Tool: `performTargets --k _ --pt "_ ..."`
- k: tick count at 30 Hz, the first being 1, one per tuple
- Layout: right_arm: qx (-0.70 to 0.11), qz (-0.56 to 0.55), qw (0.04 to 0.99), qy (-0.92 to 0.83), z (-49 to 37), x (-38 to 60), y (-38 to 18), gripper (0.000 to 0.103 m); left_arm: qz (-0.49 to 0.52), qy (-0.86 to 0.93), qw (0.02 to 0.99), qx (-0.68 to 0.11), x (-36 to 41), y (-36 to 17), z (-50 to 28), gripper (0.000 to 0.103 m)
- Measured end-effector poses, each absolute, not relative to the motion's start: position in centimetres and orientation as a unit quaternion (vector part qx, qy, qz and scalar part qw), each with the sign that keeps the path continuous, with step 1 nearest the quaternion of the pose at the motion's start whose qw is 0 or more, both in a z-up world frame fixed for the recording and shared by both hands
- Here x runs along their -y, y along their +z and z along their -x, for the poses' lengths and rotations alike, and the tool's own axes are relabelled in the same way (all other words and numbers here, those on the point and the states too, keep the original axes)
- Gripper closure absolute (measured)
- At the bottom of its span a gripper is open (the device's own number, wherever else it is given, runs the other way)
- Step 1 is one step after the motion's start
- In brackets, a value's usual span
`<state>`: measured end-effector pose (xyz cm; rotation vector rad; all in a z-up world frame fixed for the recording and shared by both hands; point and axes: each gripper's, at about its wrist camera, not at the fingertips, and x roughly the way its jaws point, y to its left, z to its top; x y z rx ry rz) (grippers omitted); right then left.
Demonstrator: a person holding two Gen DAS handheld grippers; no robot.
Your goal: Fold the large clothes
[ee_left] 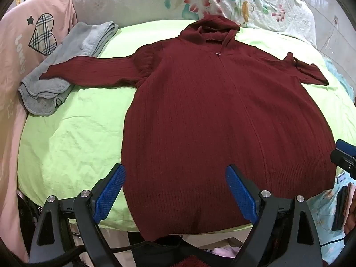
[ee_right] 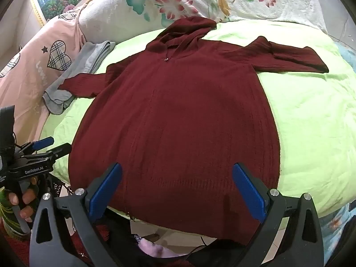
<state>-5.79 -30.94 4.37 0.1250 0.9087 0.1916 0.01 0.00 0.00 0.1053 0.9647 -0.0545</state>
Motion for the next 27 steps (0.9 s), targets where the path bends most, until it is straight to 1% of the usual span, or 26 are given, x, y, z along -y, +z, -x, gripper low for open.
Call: performTargets --k 10,27 --pt "-0.436 -0.062 0.892 0.099 5.7 30.7 4.4 0.004 -0.052 -0.024 0.883 -0.465 -0.4 0.3 -0.2 0.011" --pt "-0.439 -0.065 0.891 0.098 5.7 30.1 4.0 0.004 -0.041 -0.031 0.884 -0.465 -0.2 -1.1 -0.2 0.011"
